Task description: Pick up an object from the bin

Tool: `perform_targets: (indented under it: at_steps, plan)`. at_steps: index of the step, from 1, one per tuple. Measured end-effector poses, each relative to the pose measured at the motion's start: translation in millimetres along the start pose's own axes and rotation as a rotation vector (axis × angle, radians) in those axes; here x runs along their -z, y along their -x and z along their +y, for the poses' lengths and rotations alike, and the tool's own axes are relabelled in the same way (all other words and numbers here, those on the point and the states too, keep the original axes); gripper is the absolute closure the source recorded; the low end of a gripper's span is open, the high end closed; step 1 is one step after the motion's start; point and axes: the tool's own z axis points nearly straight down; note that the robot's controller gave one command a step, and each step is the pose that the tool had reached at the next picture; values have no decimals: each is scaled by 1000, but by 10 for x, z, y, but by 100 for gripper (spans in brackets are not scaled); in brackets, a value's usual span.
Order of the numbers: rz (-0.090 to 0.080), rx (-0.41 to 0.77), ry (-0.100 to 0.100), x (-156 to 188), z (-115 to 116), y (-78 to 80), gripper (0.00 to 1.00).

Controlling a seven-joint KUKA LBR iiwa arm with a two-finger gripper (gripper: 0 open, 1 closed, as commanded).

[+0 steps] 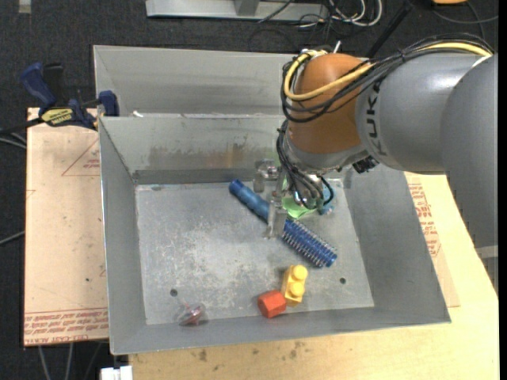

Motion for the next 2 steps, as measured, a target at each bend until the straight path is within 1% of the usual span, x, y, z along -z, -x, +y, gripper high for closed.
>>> perform_targets:
  at_steps: [1, 2]
  plan:
    - [-6, -171, 1, -624, -534, 100, 0]
    - [-14, -170, 1, -579, -524, 129, 100]
